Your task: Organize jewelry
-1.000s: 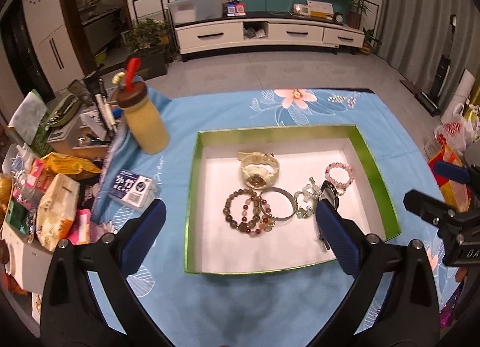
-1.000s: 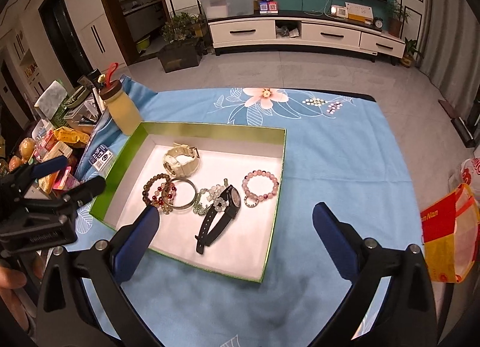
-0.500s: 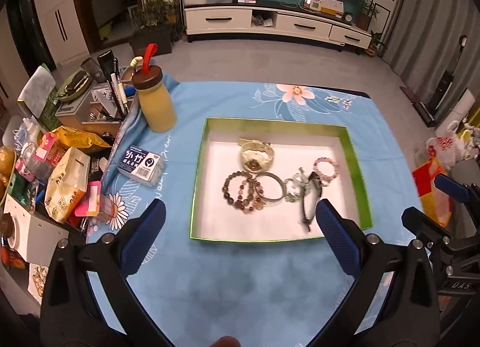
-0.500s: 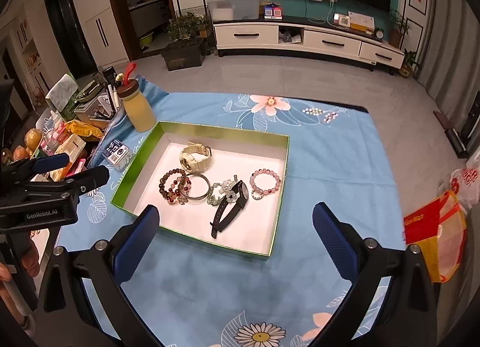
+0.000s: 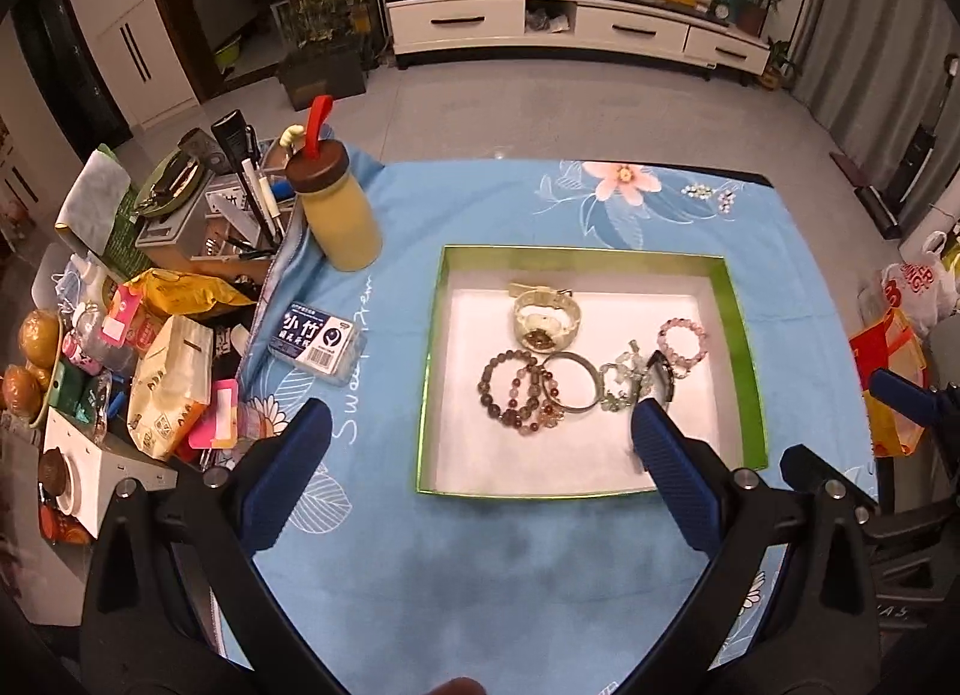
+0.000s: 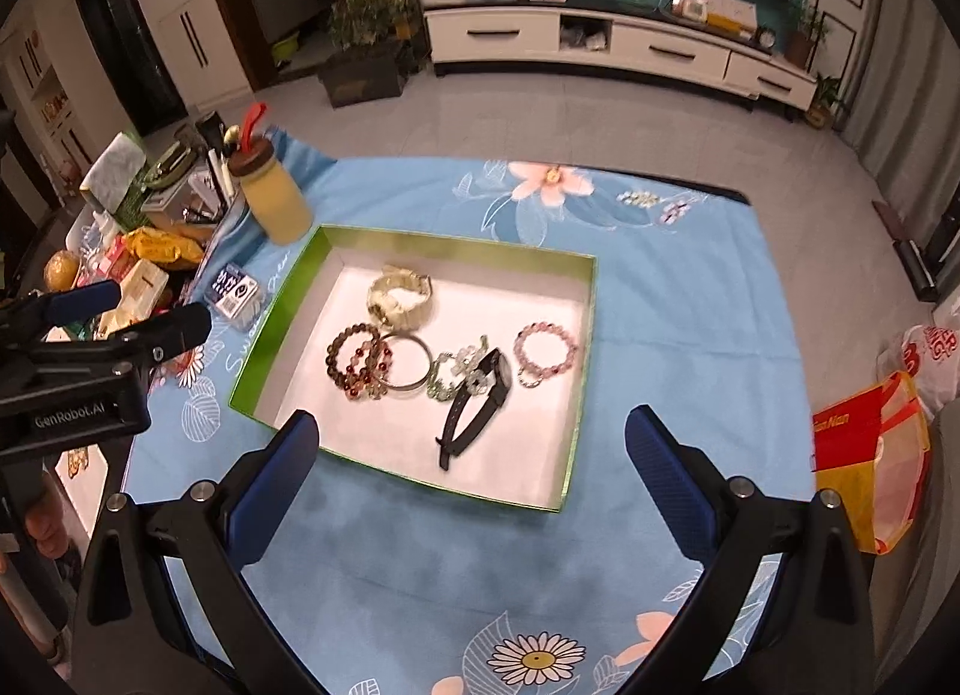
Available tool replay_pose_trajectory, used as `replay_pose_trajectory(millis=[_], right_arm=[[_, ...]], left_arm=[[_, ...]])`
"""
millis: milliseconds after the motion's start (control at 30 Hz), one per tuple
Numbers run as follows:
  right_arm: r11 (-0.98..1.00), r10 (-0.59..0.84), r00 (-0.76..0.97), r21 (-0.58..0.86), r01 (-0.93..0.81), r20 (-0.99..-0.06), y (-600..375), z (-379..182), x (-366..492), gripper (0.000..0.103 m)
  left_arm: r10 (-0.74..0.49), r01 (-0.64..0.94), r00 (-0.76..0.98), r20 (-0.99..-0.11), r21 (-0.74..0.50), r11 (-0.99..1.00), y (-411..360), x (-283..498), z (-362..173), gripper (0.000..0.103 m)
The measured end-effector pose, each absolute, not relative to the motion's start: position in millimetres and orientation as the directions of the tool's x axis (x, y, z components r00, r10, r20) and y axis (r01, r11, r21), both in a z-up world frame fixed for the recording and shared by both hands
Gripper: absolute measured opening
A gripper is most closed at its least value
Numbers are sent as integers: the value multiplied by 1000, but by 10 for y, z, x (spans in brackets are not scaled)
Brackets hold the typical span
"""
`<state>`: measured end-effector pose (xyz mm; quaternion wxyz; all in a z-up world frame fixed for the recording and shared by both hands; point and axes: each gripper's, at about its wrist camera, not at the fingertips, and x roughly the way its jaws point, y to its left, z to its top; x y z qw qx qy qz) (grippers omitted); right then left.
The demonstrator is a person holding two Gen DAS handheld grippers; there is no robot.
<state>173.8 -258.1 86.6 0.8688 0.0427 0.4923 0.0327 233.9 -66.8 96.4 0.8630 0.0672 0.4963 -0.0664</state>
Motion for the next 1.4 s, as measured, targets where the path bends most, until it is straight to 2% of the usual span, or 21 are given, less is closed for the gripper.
replay_pose_trajectory(millis=[1400], right_arm=[[999,34,523,43,5,-852,-2519,781,1923,102]], left_arm=[[-26,185,506,-862,79,980,-696,2453,822,101]])
